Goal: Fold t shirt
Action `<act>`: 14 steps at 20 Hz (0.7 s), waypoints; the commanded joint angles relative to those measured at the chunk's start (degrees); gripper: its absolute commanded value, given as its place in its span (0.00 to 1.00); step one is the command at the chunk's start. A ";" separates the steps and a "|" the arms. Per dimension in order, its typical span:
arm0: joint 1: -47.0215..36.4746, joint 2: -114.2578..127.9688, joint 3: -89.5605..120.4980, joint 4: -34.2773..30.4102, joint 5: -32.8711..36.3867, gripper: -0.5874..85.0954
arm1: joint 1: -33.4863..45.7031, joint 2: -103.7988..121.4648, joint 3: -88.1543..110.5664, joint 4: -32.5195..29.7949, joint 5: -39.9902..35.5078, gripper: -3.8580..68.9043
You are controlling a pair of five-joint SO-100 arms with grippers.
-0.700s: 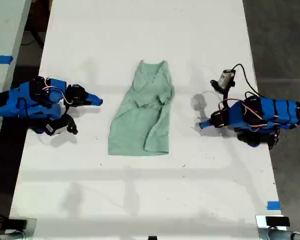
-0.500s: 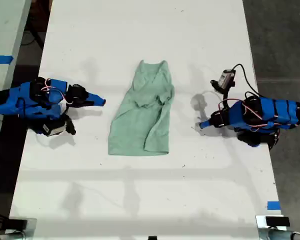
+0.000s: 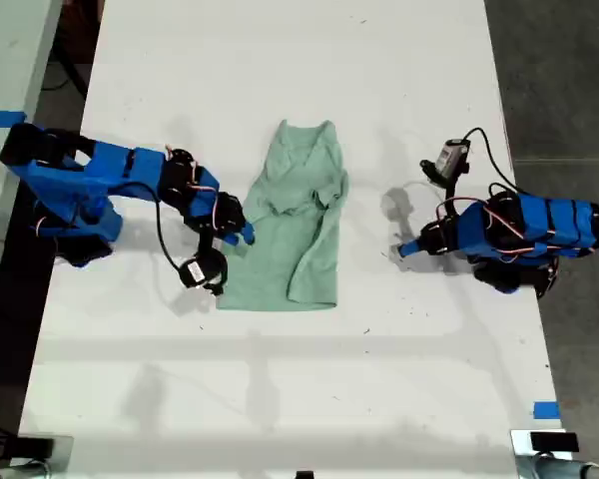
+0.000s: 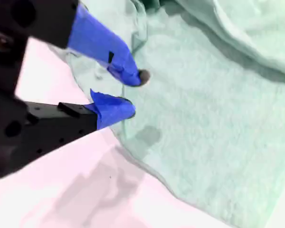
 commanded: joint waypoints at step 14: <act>-0.35 -3.52 6.59 4.83 -9.84 0.26 | -0.62 0.62 3.34 0.00 0.35 0.07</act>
